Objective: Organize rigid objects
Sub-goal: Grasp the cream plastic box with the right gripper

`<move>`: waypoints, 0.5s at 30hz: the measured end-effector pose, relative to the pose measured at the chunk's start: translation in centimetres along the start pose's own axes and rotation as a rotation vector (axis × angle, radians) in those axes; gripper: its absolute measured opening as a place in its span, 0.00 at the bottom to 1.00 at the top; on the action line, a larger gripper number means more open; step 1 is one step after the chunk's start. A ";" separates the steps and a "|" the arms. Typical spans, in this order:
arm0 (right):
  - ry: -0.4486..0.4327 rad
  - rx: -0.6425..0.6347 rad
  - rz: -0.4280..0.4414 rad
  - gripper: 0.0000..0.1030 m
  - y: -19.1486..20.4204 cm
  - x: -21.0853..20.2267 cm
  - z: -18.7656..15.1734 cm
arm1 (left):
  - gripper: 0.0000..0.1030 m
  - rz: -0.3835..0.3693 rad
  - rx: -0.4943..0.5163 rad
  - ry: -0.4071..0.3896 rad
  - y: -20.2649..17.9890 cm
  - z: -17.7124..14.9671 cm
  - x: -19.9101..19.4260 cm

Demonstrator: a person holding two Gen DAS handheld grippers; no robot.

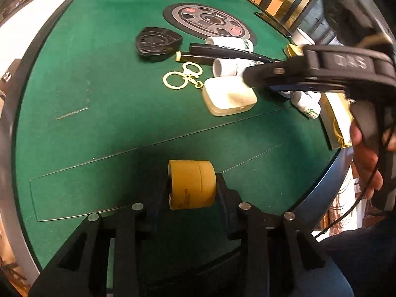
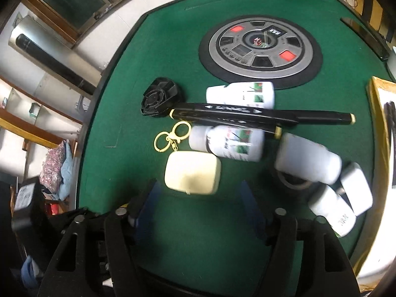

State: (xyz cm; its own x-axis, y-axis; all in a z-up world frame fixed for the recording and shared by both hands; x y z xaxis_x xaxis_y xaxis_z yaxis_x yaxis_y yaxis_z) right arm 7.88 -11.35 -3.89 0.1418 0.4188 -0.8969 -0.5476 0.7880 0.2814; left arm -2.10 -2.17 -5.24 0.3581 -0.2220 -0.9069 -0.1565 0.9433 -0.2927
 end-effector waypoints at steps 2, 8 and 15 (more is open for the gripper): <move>0.023 -0.008 -0.027 0.65 0.4 0.9 0.1 | 0.33 0.002 0.010 -0.006 0.1 0.0 0.0; 0.082 -0.034 -0.132 0.66 1.3 3.4 -0.2 | 0.33 0.003 0.053 -0.016 0.5 0.0 -0.3; 0.082 -0.089 -0.250 0.64 1.5 4.5 -0.5 | 0.31 0.043 0.092 -0.067 0.3 0.3 -0.3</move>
State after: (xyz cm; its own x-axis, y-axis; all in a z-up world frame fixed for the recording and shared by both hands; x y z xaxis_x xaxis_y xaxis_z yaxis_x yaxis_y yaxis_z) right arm 7.27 -8.53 -7.65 0.2167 0.1753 -0.9604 -0.5750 0.8179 0.0195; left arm -1.97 -1.70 -4.98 0.4141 -0.1668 -0.8948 -0.0890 0.9709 -0.2222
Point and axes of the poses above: each gripper's, at about its wrist camera, not at the fingertips, and x roughly the way its jaws point, y to its left, z to its top, the point moved 8 cm from there along x, roughly the way its jaws point, and after that the axes turned 10 degrees about -x, right-handed, at the moved point
